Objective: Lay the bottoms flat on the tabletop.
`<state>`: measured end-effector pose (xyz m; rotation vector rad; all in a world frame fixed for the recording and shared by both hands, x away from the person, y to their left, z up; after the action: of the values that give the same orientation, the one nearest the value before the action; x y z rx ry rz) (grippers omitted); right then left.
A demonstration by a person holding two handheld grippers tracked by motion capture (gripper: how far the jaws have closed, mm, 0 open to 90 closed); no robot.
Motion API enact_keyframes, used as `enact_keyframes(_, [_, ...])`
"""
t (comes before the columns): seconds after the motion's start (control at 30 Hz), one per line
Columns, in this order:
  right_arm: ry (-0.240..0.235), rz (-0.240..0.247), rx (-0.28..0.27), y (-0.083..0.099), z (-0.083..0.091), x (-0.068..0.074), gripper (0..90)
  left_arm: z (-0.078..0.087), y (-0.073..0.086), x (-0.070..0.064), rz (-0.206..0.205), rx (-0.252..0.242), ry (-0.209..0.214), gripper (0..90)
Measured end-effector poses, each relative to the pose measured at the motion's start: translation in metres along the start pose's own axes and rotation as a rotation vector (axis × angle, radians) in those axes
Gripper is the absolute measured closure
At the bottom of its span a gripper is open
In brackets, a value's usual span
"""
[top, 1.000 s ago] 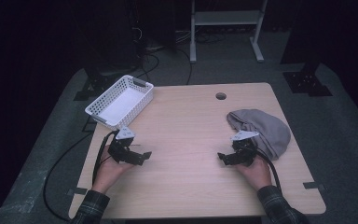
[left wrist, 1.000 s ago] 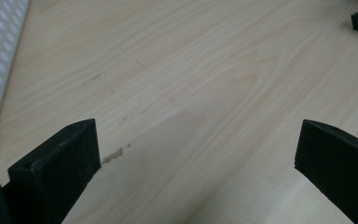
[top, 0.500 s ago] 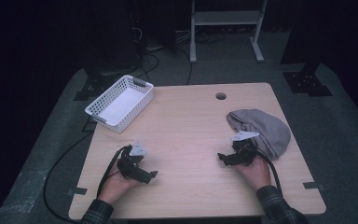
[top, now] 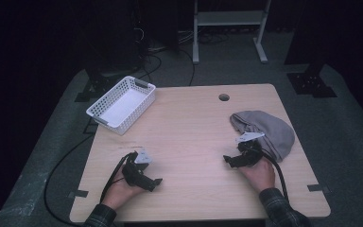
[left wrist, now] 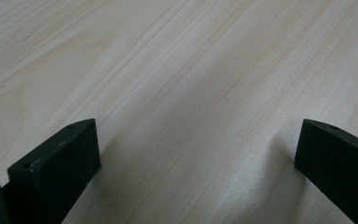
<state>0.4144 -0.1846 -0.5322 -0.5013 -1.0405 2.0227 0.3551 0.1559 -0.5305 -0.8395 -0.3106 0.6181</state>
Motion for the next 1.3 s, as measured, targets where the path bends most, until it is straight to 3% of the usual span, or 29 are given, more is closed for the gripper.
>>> enact_keyframes(0.13, [-0.016,0.008,0.022,-0.001,0.002,0.002,13.1,-0.001,0.003,0.001,-0.003,-0.088,0.009,0.0])
enact_keyframes(0.23, [-0.023,0.042,0.026,-0.002,0.003,0.005,13.0,0.001,0.004,0.002,0.005,-0.087,-0.003,0.0])
enact_keyframes(0.37, [-0.026,0.045,0.018,-0.008,0.008,0.008,13.0,0.001,0.004,0.004,0.014,-0.086,-0.015,0.0])
enact_keyframes(0.57, [-0.027,0.066,-0.012,-0.018,0.022,0.008,13.0,0.001,0.004,0.009,0.050,-0.087,-0.065,0.0])
enact_keyframes(0.83, [-0.016,0.092,-0.022,-0.032,0.039,0.004,13.1,0.000,0.003,0.007,0.030,-0.088,-0.036,0.0])
enact_keyframes(1.07, [0.017,0.064,-0.082,-0.048,0.058,-0.013,13.7,0.000,0.003,0.007,0.002,-0.083,0.000,0.0])
enact_keyframes(1.3, [0.082,0.025,-0.119,-0.050,0.078,-0.051,13.8,0.000,0.003,0.007,-0.004,-0.086,0.010,0.0])
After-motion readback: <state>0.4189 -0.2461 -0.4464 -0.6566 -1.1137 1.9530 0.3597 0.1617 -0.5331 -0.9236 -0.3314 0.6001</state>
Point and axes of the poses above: each handheld gripper's, and its own axes: z roughly backward along the jaws, y roughly out of its underside, x roughly to its left, the point moved 7 cm from there along -z, roughly forward along the jaws, and after that the axes turned 10 degrees about -x, right-handed, at the moved point
